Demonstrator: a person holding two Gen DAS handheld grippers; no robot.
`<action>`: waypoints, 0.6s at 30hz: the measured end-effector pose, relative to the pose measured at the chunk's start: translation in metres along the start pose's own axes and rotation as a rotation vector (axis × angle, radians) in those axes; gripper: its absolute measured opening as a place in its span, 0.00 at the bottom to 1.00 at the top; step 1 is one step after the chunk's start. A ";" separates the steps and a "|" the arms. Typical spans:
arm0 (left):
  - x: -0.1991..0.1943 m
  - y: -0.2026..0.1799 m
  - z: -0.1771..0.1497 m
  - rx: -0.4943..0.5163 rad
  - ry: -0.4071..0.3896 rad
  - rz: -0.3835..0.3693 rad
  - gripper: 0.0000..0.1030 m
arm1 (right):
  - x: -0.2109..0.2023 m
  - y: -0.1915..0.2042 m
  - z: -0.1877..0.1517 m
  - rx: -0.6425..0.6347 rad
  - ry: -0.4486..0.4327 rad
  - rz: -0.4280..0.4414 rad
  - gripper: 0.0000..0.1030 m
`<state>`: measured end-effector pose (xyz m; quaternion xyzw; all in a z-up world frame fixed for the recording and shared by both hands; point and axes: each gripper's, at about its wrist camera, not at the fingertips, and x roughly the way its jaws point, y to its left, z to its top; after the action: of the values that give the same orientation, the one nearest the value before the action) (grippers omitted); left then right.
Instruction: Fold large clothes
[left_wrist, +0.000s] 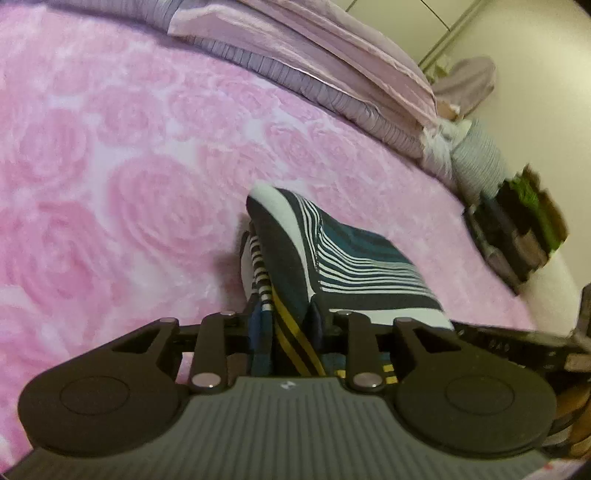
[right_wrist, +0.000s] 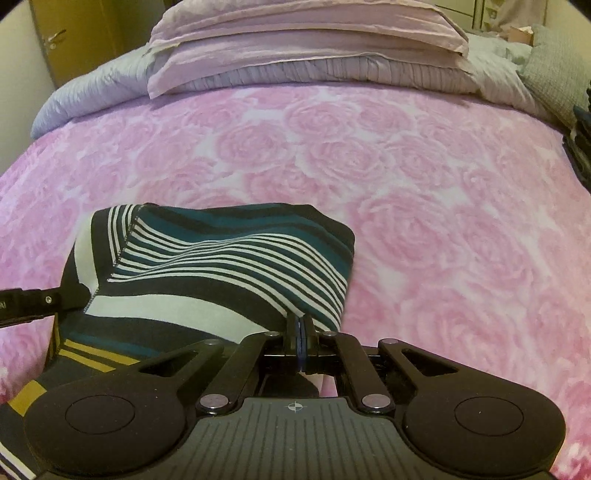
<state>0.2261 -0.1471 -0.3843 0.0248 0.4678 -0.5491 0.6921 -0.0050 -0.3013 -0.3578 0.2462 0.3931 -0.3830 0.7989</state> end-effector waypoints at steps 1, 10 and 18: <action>-0.003 -0.003 0.001 0.014 -0.001 0.013 0.24 | -0.002 0.000 0.000 0.002 -0.003 -0.006 0.00; -0.065 -0.014 -0.015 0.045 -0.055 0.090 0.29 | -0.064 -0.014 -0.030 0.035 -0.160 0.077 0.49; -0.133 0.004 -0.086 -0.109 -0.040 -0.010 0.42 | -0.140 0.005 -0.121 -0.232 -0.284 0.204 0.52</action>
<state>0.1812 -0.0003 -0.3444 -0.0261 0.4834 -0.5264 0.6990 -0.1098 -0.1562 -0.3121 0.1349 0.2910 -0.2830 0.9039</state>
